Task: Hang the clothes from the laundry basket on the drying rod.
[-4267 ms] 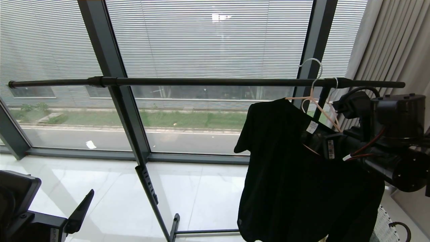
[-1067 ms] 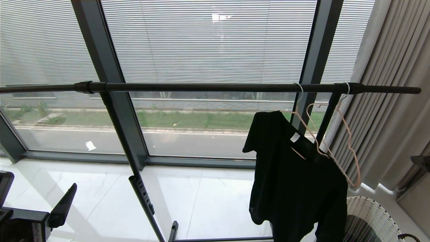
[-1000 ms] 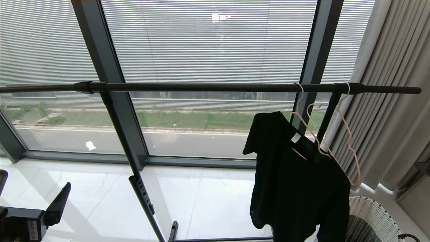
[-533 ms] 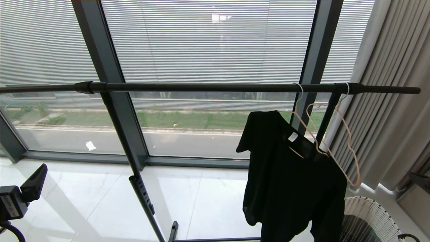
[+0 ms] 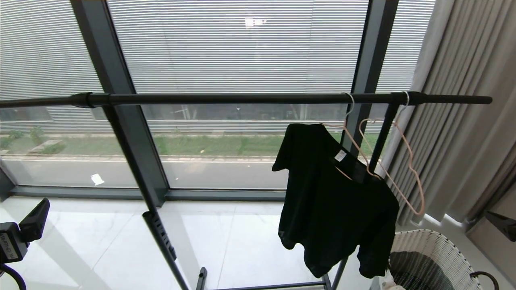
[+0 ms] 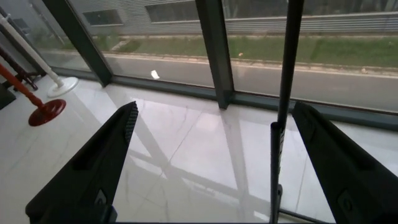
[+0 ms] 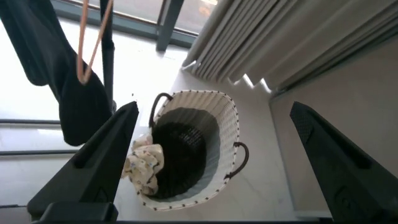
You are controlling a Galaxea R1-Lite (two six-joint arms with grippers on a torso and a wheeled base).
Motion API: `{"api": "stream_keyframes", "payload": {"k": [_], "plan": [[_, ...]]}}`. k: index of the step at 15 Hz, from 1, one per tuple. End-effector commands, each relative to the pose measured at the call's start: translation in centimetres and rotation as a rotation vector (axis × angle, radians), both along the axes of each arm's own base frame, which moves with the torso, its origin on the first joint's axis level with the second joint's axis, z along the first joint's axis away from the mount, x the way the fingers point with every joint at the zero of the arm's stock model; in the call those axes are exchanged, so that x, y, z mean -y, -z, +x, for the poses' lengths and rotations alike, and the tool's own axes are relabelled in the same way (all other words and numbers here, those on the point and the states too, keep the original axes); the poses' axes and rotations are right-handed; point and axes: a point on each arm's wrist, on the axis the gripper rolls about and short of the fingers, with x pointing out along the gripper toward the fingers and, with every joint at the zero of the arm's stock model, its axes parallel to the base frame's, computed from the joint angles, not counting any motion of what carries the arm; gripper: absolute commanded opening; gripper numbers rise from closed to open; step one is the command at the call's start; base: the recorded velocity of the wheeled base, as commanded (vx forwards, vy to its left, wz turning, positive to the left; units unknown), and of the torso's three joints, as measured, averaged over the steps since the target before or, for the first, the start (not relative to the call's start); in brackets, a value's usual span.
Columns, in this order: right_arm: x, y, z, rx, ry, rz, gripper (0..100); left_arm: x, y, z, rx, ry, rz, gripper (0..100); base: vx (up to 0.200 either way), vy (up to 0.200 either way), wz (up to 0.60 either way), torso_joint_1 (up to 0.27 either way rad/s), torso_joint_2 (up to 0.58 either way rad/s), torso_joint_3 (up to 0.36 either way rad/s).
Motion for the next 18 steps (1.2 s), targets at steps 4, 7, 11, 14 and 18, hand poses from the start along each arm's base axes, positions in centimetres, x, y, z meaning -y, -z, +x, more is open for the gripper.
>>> {"api": "stream_keyframes", "payload": {"k": [4, 7, 11, 14, 18], "plan": [[-0.43, -0.03, -0.08, 0.003, -0.039, -0.010, 100, -0.03, 0.22, 0.16, -0.015, -0.002, -0.001, 100, 0.000, 0.000, -0.60, -0.231, 0.52, 0.284], [-0.45, 0.01, -0.09, 0.002, -0.040, -0.010, 100, -0.03, 0.22, 0.16, -0.015, -0.002, 0.001, 100, 0.000, 0.000, -0.60, -0.232, 0.52, 0.290], [-0.43, -0.13, 0.01, 0.020, -0.038, -0.011, 100, -0.02, 0.21, 0.13, -0.014, -0.001, 0.002, 100, 0.000, 0.000, 0.00, -0.161, 0.38, 0.214], [-0.43, -0.22, -0.09, 0.034, -0.039, -0.010, 100, -0.02, 0.15, 0.11, -0.011, -0.001, 0.002, 100, 0.000, 0.000, 0.00, -0.023, 0.05, 0.029], [-0.38, 0.25, -0.64, 0.023, -0.059, -0.070, 100, -0.02, 0.03, 0.08, -0.007, -0.003, 0.007, 100, 0.000, 0.000, 0.00, 0.000, 0.00, 0.000]]}}
